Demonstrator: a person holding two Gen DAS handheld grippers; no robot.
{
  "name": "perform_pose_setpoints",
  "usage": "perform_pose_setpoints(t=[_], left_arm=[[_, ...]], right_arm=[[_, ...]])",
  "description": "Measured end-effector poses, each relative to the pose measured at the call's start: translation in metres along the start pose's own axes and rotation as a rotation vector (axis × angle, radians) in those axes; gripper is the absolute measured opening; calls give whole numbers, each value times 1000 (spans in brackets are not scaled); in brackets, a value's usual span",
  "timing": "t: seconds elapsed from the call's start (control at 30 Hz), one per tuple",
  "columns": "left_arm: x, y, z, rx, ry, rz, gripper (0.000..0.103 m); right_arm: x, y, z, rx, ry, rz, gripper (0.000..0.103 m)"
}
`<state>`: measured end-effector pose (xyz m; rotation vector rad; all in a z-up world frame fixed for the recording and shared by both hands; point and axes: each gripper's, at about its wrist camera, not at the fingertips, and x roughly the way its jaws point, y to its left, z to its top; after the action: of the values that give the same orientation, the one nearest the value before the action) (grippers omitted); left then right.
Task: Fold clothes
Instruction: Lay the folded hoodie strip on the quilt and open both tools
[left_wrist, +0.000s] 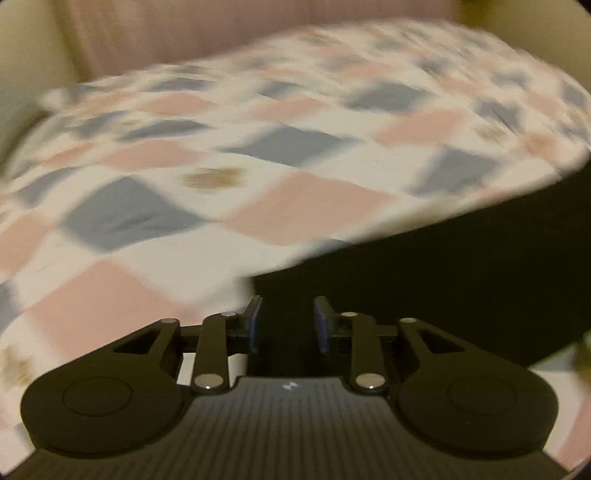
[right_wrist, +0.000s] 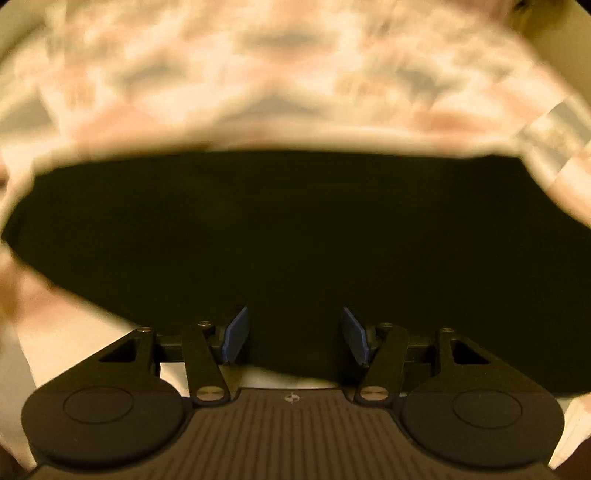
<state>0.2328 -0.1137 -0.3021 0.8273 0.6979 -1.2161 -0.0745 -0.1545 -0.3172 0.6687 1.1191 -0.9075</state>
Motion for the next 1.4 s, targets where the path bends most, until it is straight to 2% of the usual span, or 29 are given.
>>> perform_pose_setpoints(t=[0.07,0.13,0.2,0.27,0.37,0.43,0.53,0.73,0.83,0.97,1.2,1.27,1.4], left_arm=[[29,-19,-2,63,118,-1,30],[43,-32,-7,126,186,74,29],[30,-38,0,135,184,91,29],[11,-44,10,139,179,97,31],[-30,-59,29,114,130,73,44],[-52,-76,43,110,119,29,47],[-86,-111,56,109,96,-27,60],[-154,-186,67,118,30,-131,65],[-188,-220,59,122,-9,-170,69],[-230,-252,43,131,-48,-197,73],[-289,-263,18,100,-118,-176,74],[-304,-261,13,87,-142,-161,79],[-328,-252,5,66,-199,-144,80]], right_arm=[[0,5,-6,-27,14,14,57],[-14,2,-9,17,-13,51,57],[-38,-8,-13,108,-58,55,63],[-62,-23,-22,207,-78,8,79],[-91,-60,-37,395,-92,10,82],[-104,-86,-44,536,-103,30,83],[-127,-118,-58,703,-147,63,87],[-192,-150,-96,761,-276,60,96],[-225,-165,-117,789,-337,54,99],[-255,-178,-147,782,-367,3,100],[-284,-179,-181,741,-419,-7,100],[-290,-175,-183,722,-432,-3,100],[-301,-164,-184,669,-472,-7,101]])
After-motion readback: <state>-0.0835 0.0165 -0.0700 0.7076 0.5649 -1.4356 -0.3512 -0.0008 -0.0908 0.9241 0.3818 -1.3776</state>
